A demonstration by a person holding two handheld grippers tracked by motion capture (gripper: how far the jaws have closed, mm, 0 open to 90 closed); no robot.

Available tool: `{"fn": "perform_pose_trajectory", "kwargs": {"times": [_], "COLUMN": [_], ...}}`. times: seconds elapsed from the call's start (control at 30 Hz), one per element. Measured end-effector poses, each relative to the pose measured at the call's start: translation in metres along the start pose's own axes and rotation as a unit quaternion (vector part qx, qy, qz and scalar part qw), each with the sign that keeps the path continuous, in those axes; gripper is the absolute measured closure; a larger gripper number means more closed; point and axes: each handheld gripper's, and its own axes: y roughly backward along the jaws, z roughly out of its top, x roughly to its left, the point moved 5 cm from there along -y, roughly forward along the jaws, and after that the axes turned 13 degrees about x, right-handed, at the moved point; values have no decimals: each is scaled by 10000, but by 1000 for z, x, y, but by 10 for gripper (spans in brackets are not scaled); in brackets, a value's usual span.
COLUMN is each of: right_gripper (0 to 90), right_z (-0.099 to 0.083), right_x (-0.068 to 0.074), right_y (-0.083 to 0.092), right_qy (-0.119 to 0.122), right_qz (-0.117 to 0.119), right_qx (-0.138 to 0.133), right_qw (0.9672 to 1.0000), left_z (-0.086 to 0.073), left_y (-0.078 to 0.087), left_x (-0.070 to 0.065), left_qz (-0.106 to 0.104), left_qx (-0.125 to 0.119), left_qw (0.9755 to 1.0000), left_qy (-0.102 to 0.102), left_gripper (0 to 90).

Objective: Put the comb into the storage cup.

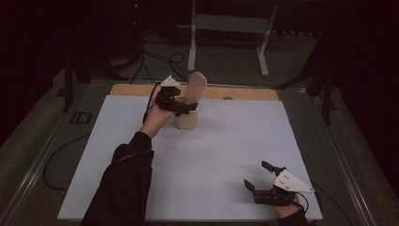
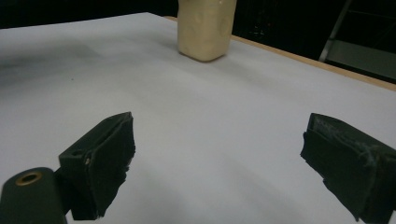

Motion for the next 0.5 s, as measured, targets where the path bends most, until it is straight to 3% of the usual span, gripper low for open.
{"fn": "perform_pose_trajectory", "kwargs": {"times": [0.17,0.5], "right_gripper": [93,93], "right_z": [-1,0], "right_x": [-1,-1], "right_y": [0,0], "right_qy": [-11,-17], "right_qz": [-2,-1], "right_qx": [-5,-4], "right_qw": [10000,10000], "left_z": [-1,-1], "left_y": [-2,8], "left_x": [-2,-9], "left_qz": [-93,-219], "left_qx": [229,129], "left_qw": [9996,9995], "left_qy": [-158,-193], "left_gripper": [0,0]}}
